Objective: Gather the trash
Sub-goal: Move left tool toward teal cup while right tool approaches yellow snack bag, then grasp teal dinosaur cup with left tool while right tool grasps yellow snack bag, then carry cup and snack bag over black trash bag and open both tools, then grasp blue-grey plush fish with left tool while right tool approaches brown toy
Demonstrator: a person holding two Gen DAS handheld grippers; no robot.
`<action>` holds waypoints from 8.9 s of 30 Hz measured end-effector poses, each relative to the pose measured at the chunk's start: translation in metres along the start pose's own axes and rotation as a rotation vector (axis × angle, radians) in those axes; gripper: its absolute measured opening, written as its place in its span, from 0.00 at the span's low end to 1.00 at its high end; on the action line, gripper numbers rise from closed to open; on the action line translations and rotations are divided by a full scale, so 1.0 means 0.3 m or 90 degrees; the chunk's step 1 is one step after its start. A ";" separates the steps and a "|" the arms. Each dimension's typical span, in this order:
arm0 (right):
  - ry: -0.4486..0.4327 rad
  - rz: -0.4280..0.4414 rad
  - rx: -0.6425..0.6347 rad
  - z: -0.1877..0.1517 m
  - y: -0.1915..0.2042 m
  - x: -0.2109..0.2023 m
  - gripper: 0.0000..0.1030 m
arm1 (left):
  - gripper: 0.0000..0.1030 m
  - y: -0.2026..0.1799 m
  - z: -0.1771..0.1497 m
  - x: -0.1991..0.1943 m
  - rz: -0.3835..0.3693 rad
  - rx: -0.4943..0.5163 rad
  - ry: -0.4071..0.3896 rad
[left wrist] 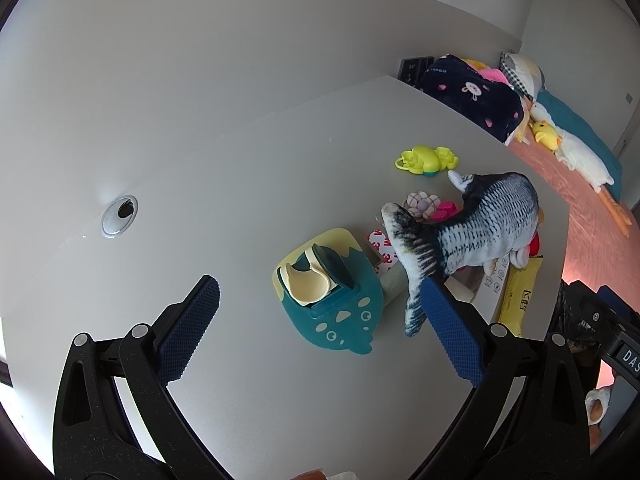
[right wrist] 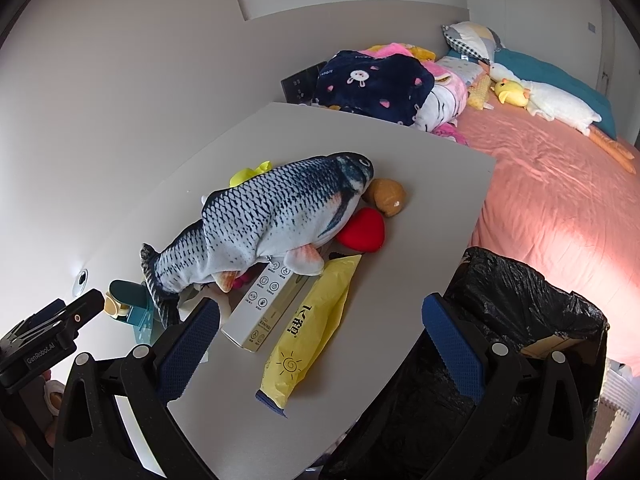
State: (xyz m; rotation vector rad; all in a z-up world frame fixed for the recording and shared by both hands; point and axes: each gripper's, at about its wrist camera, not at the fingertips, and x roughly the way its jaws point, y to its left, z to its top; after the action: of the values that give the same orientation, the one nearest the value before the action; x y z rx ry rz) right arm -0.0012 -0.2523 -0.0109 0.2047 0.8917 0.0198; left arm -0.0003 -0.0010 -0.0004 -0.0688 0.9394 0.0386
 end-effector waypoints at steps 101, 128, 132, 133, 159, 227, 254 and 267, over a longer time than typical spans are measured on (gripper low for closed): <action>0.085 -0.002 0.009 -0.020 -0.032 0.251 0.19 | 0.34 0.124 -0.019 0.257 -0.040 -0.132 0.064; -0.023 -0.005 0.079 -0.010 -0.198 -0.043 0.17 | 0.34 -0.149 0.071 -0.084 -0.123 0.040 -0.088; -0.032 -0.020 0.092 -0.025 -0.254 -0.078 0.17 | 0.34 -0.232 0.070 -0.088 -0.150 0.070 -0.084; -0.035 -0.024 0.098 -0.029 -0.271 -0.089 0.17 | 0.34 -0.255 0.069 -0.090 -0.157 0.079 -0.083; -0.084 -0.133 0.229 -0.160 -0.627 -0.308 0.17 | 0.35 -0.769 -0.045 -0.125 -0.325 0.291 -0.045; -0.049 -0.116 0.191 -0.048 -0.490 -0.110 0.85 | 0.94 -0.609 0.069 0.072 -0.198 0.289 -0.042; 0.012 -0.062 0.126 0.113 -0.356 0.162 0.85 | 0.66 -0.556 0.206 0.354 -0.150 0.273 0.019; 0.019 -0.041 0.083 0.188 -0.305 0.271 0.79 | 0.28 -0.461 0.259 0.251 -0.204 0.196 -0.059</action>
State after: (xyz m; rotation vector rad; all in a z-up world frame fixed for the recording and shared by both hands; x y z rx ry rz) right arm 0.0875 -0.3433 -0.0560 0.2981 0.9291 -0.0963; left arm 0.1153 -0.1326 -0.0098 0.0678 0.8235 -0.3964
